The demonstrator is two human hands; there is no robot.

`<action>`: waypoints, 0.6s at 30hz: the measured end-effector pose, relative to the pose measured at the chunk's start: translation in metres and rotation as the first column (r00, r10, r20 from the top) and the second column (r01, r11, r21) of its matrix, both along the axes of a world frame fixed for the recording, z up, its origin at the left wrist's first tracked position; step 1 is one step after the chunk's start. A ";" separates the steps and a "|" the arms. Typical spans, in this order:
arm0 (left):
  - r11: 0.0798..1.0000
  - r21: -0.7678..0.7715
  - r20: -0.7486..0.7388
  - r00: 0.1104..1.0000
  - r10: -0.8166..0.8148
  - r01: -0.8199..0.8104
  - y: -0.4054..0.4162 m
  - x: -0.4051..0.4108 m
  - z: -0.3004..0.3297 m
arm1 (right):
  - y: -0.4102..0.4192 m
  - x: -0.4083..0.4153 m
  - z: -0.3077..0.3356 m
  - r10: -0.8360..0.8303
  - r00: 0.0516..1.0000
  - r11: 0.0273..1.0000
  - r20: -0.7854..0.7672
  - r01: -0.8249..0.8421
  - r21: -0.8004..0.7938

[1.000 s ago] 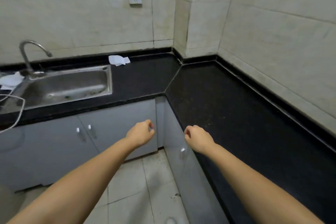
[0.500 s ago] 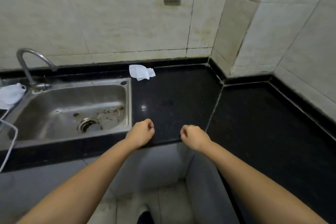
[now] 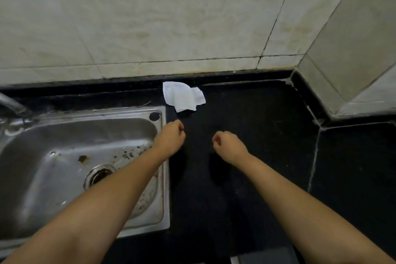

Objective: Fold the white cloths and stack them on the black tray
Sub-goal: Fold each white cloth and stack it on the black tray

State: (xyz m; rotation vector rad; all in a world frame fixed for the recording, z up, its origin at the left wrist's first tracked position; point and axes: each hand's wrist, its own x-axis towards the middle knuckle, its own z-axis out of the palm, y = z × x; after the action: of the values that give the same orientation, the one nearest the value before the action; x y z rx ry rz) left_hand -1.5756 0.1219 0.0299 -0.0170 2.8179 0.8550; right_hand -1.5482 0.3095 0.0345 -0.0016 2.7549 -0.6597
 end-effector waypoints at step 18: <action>0.976 -0.048 -0.183 0.963 0.199 -0.211 0.021 -0.109 -0.045 | -0.033 -0.163 -0.044 0.124 0.922 0.981 -0.366 -0.169 -0.094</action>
State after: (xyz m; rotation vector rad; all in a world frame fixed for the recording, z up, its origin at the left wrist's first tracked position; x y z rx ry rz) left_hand -1.6845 0.1429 -0.0152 -0.2605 3.0521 0.8414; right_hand -1.7109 0.2763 -0.0099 -0.3911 3.0119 -0.8619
